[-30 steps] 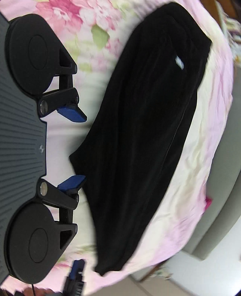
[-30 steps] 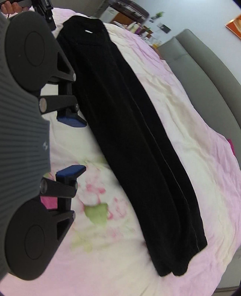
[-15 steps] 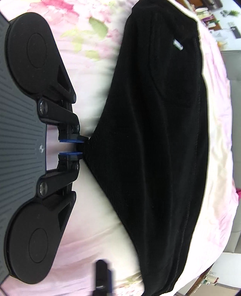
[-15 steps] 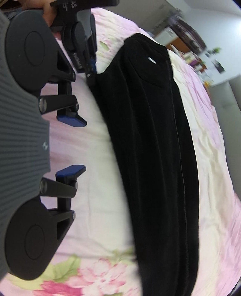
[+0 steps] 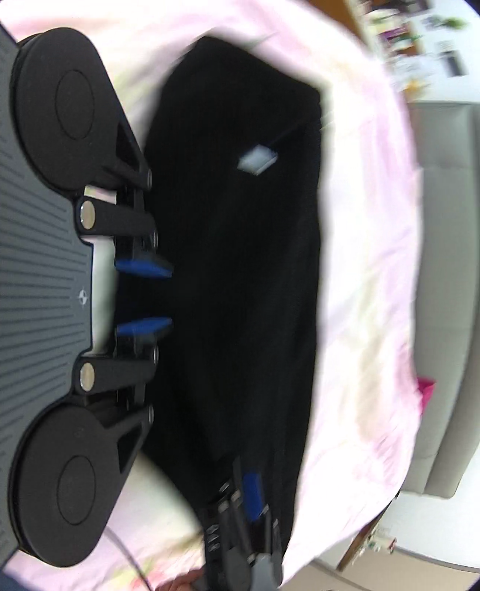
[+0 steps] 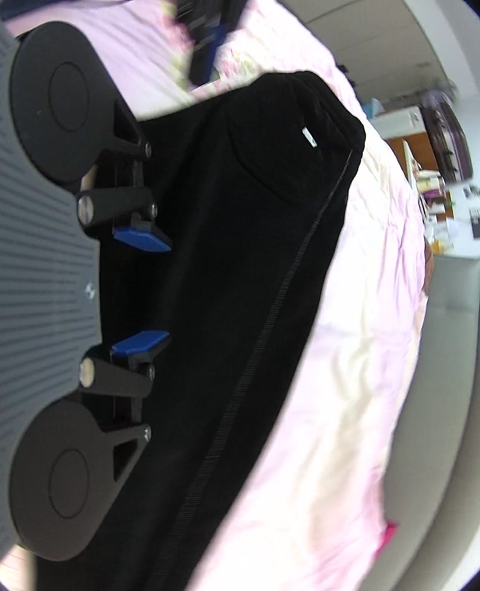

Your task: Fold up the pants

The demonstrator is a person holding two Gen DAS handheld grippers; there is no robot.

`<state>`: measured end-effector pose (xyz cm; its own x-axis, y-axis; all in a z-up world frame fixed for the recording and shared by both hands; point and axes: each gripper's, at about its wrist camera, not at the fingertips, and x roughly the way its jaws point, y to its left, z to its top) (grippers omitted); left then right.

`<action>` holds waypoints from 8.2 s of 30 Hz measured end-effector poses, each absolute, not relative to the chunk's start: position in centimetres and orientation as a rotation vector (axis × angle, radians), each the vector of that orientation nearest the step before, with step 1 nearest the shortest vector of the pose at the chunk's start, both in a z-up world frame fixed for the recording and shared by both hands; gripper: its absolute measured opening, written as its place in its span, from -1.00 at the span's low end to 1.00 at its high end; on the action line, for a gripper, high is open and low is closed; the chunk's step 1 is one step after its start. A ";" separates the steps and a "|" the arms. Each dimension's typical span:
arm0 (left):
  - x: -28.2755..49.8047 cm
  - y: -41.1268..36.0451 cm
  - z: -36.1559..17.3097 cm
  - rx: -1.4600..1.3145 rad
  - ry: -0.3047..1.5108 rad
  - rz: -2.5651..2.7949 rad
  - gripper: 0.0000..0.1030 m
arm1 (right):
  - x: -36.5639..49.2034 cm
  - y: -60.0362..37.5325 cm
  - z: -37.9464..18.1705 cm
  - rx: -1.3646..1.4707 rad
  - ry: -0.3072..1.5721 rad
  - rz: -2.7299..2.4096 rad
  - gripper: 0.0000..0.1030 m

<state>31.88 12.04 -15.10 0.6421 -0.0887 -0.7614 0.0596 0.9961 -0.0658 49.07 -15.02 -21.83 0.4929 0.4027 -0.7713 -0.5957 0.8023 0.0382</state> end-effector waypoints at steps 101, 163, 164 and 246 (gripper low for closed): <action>29.9 6.2 -20.7 -0.825 0.879 0.133 0.39 | 50.2 -65.4 -34.4 1.173 0.740 -0.196 -0.01; 28.5 -14.4 -9.7 0.105 0.953 -0.517 -0.15 | 20.7 -66.6 -19.2 1.015 0.566 -0.402 -0.54; 28.9 -16.3 -9.8 0.156 0.935 -0.560 -0.15 | 20.6 -66.5 -19.1 1.010 0.564 -0.394 -0.54; 34.2 -13.2 -22.0 -0.442 1.107 -0.504 0.31 | 33.9 -26.3 -27.3 -0.091 1.151 0.361 -1.00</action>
